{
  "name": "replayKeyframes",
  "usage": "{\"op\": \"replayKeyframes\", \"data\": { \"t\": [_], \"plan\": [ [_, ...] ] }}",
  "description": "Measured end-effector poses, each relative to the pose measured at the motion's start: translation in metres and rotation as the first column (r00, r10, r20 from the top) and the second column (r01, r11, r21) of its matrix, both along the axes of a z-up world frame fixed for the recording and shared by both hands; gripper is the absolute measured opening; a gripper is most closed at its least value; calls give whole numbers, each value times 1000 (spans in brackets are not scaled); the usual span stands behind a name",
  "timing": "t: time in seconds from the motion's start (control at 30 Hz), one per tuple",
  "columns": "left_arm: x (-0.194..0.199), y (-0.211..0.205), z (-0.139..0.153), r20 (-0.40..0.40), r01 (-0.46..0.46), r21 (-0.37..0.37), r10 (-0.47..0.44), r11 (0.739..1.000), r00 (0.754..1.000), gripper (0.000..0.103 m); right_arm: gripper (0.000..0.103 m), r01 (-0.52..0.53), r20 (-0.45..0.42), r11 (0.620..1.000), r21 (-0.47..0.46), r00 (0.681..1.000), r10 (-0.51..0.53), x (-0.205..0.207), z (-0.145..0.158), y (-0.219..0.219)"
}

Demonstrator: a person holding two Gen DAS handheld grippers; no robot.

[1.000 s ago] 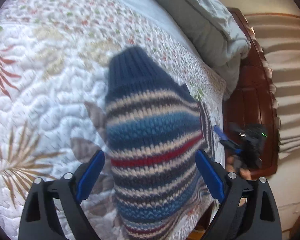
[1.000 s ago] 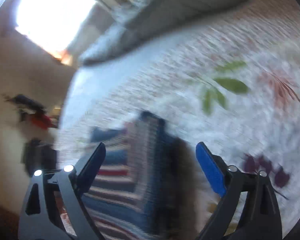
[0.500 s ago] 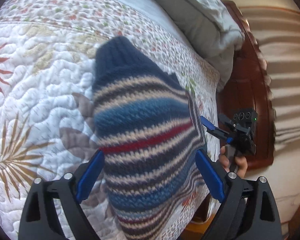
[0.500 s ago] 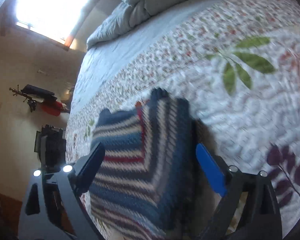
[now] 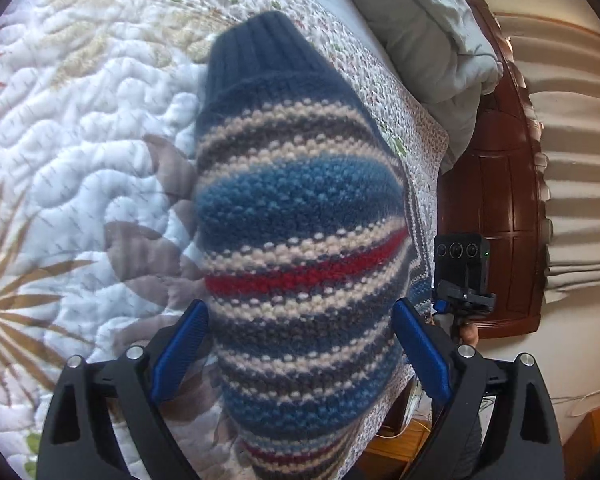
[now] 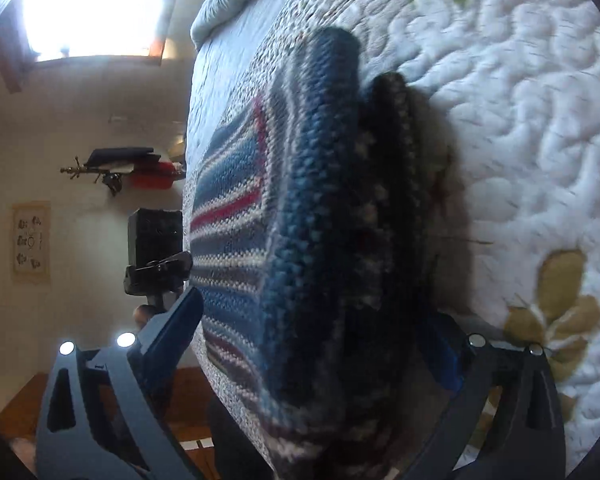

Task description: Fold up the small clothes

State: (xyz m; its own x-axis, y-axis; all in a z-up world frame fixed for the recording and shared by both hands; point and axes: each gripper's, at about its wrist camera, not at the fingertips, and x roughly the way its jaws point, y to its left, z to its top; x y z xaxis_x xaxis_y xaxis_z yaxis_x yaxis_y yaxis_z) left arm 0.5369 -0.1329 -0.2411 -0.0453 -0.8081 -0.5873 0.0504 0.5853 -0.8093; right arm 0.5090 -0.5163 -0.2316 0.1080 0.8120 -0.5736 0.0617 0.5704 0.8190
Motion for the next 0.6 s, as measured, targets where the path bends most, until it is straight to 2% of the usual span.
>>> {"op": "replayKeyframes", "data": {
  "t": [0.03, 0.1, 0.13, 0.17, 0.2, 0.23, 0.3, 0.4, 0.6],
  "plan": [
    [-1, -3, -1, 10, 2, -2, -2, 1000, 1000, 91, 99, -19, 2, 1000, -20, 1000, 19, 2, -1, 6],
    [-1, -3, -3, 15, -15, 14, 15, 1000, 1000, 77, 97, -31, 17, 998, -57, 999, 32, 3, 1, 12],
    [-2, -2, -3, 19, -20, 14, 20, 1000, 1000, 73, 92, -39, 27, 996, -75, 999, 41, 2, 4, 16],
    [-3, -1, -2, 28, -21, 14, 21, 1000, 999, 67, 58, -51, 35, 994, -97, 998, 55, 1, 5, 18],
    [-3, 1, -1, 33, -22, 14, 22, 1000, 999, 61, 48, -57, 22, 994, -94, 998, 59, 2, 4, 19],
    [-5, 2, 0, 47, -20, 20, 19, 1000, 999, 59, 46, -45, 24, 996, -79, 999, 47, -2, 4, 19],
    [-8, 2, 5, 70, -22, 36, 19, 999, 997, 54, 43, -44, 62, 993, -110, 997, 51, -7, 12, 22],
    [-13, 4, 16, 93, -27, 49, 22, 998, 995, 50, 40, -9, 103, 994, -112, 995, 20, -14, 33, 29],
    [-28, 33, 54, 128, -23, 58, 15, 998, 992, 49, 39, -34, 164, 994, -106, 985, 52, -45, 81, 77]
  ]
}}
